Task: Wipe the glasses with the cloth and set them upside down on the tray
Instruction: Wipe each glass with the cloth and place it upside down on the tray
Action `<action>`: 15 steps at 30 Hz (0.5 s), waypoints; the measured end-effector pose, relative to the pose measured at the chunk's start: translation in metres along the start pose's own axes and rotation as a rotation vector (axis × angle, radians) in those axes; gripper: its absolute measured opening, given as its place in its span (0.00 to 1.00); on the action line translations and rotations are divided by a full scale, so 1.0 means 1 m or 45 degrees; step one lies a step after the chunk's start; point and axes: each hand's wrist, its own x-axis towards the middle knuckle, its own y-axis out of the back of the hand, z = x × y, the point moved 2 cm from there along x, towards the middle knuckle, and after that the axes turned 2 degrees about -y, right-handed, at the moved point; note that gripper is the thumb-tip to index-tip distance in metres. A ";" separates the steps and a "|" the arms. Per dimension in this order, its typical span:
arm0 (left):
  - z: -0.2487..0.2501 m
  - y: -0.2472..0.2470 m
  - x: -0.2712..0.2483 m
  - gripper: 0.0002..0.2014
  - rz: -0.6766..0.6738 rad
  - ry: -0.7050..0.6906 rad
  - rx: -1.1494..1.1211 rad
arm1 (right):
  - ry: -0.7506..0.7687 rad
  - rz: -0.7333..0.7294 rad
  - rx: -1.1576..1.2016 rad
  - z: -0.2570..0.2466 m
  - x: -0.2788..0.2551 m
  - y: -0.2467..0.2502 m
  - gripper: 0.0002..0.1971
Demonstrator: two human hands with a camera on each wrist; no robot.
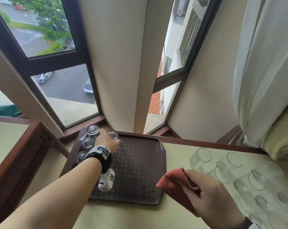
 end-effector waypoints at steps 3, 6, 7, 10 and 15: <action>0.003 -0.003 0.011 0.36 0.019 0.041 0.001 | -0.060 0.067 -0.009 0.009 -0.008 0.006 0.07; 0.005 -0.005 0.020 0.36 0.054 0.059 -0.028 | -0.121 0.101 0.002 0.015 -0.013 0.012 0.12; 0.006 -0.005 0.022 0.35 0.063 0.062 -0.032 | -0.136 0.110 0.011 0.018 -0.015 0.013 0.13; 0.007 -0.010 0.024 0.33 0.068 0.092 -0.061 | -0.189 0.122 0.015 0.023 -0.019 0.014 0.15; 0.012 -0.014 0.012 0.37 0.138 0.111 -0.191 | -0.260 0.105 0.046 0.028 -0.028 0.022 0.15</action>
